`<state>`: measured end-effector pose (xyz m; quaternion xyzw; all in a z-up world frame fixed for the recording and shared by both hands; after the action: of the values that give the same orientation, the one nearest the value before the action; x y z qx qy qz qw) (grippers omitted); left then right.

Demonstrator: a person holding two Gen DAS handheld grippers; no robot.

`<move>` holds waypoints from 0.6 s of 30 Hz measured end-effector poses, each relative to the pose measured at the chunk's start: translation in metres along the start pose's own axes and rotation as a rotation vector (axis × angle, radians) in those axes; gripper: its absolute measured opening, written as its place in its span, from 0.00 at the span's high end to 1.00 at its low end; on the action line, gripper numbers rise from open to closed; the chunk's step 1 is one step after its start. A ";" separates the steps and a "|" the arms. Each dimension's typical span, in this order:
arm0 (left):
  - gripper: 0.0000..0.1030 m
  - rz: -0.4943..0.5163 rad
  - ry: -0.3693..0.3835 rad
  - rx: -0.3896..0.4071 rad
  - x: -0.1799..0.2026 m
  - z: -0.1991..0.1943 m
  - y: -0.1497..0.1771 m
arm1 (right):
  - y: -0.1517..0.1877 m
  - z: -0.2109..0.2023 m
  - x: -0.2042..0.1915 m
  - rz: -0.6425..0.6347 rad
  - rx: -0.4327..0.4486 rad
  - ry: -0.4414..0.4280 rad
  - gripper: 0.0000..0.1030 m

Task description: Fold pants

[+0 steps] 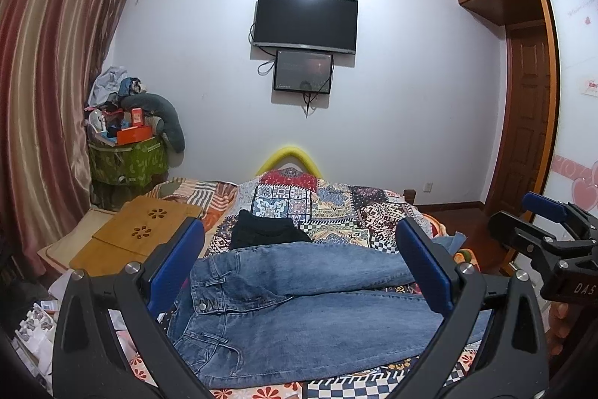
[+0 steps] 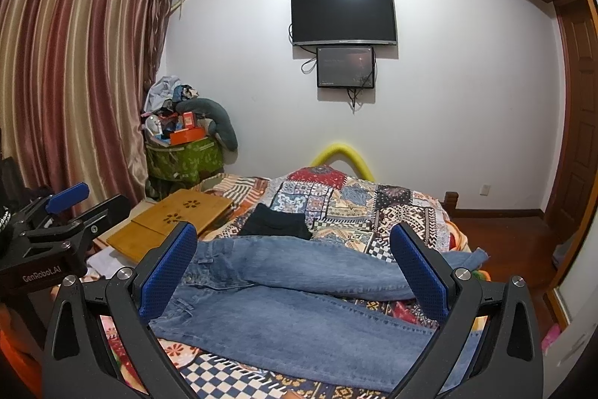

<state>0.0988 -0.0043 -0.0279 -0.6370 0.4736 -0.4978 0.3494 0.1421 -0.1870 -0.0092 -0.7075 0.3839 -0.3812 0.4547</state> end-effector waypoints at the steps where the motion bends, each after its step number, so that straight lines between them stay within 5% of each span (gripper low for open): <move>1: 0.00 0.000 0.002 -0.006 0.000 0.005 -0.001 | 0.000 0.006 0.002 -0.003 -0.006 -0.001 0.00; 11: 0.00 0.019 -0.080 -0.068 -0.026 0.110 -0.017 | 0.018 0.079 0.036 -0.036 -0.082 0.034 0.00; 18: 0.00 0.053 -0.192 -0.190 -0.076 0.212 -0.006 | 0.048 0.146 0.070 -0.081 -0.197 0.056 0.00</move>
<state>0.3008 0.0642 -0.1008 -0.6992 0.4996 -0.3783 0.3441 0.2913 -0.2118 -0.0844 -0.7528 0.4030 -0.3794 0.3563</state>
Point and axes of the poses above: each gripper's, at about its wrist camera, not at the fingertips, and z roughly the way its jaws point, x to its right, y to its underside, the point moved 8 cm from there along z, roughly the way its jaws point, and after that the axes turned 14 degrees about -z, right-handed, at the moved point
